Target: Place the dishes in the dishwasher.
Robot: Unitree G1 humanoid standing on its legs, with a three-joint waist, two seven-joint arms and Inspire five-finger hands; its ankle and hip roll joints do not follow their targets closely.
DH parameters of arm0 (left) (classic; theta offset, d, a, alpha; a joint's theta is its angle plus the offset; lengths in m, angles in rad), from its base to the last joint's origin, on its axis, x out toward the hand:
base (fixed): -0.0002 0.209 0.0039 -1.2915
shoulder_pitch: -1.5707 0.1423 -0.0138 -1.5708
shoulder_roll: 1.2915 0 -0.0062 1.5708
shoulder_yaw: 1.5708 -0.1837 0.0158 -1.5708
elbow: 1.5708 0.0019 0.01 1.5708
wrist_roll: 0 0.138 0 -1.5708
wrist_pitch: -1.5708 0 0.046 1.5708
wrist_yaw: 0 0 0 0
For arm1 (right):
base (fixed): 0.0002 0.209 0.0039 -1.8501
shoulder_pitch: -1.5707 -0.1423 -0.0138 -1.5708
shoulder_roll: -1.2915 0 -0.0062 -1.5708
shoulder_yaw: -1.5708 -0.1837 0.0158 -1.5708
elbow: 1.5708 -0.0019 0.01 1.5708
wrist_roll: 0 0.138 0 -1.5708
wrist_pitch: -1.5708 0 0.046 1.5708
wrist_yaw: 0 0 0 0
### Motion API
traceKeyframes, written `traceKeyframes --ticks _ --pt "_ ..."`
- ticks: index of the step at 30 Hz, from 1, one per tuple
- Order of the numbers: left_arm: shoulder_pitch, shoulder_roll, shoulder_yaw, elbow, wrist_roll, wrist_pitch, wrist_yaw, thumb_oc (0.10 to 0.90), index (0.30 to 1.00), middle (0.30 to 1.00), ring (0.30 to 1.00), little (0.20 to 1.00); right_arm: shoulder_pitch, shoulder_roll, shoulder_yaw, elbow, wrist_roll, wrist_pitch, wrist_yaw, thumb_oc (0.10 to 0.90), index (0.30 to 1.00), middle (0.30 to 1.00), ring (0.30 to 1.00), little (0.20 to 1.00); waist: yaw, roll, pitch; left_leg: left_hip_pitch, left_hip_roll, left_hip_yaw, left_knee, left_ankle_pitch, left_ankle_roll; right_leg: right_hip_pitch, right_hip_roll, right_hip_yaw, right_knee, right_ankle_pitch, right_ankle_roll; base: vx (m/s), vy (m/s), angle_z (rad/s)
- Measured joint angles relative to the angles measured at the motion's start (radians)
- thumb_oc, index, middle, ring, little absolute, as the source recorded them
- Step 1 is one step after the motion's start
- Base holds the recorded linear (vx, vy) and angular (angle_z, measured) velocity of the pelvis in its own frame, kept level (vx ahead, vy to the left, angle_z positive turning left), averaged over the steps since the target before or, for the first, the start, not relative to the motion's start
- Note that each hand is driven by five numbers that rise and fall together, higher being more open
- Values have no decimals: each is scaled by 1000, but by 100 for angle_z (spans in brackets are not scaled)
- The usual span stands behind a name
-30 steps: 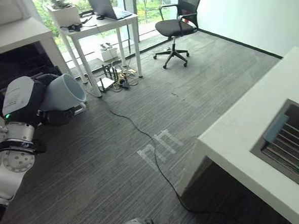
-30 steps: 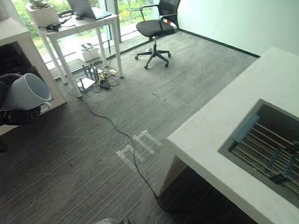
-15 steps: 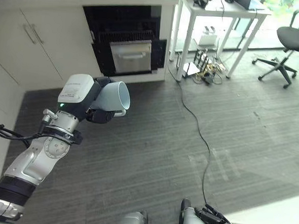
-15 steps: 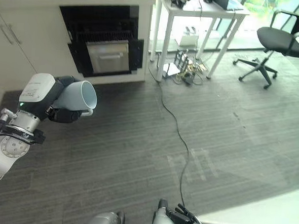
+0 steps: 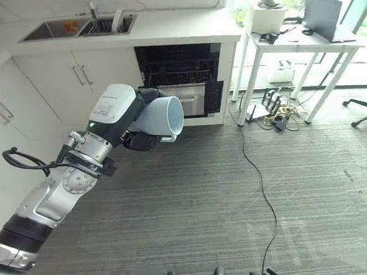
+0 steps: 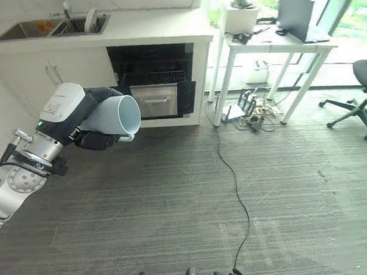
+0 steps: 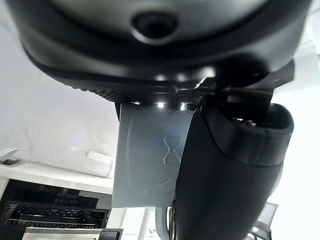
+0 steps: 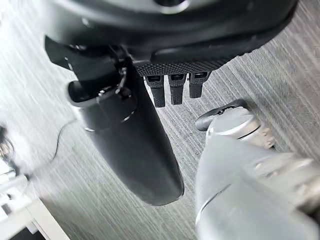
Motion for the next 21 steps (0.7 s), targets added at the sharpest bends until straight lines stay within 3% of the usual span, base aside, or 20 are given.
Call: traceKeyframes --ticks 2,7,15,21 --pt "-10 1 -1 -6 0 1 0 400 300 300 300 300 31 25 1 11 0 14 1 800 900 900 900 900 -1 -2 -5 -12 -18 18 -14 8 23 -17 -32 -19 10 -2 34 63 71 -16" --pt "-1 2 -2 1 0 29 -20 400 300 300 300 300 65 41 -4 7 -3 13 0 800 900 900 900 900 0 -19 -23 6 -30 19 -16 27 33 11 -43 -22 -27 33 51 66 20 -5" --pt "5 8 -2 -2 -1 71 -30 400 300 300 300 300 56 41 25 -4 -30 19 20 800 900 900 900 900 11 -34 -43 40 -23 7 -40 32 40 64 -37 -45 -60 32 56 59 -99 6" --pt "11 8 -4 -3 -3 114 -38 400 300 300 300 300 56 30 56 -36 -52 27 40 800 900 900 900 900 9 -39 -47 64 3 -3 -73 54 6 64 3 -43 -40 14 29 98 -188 -2"
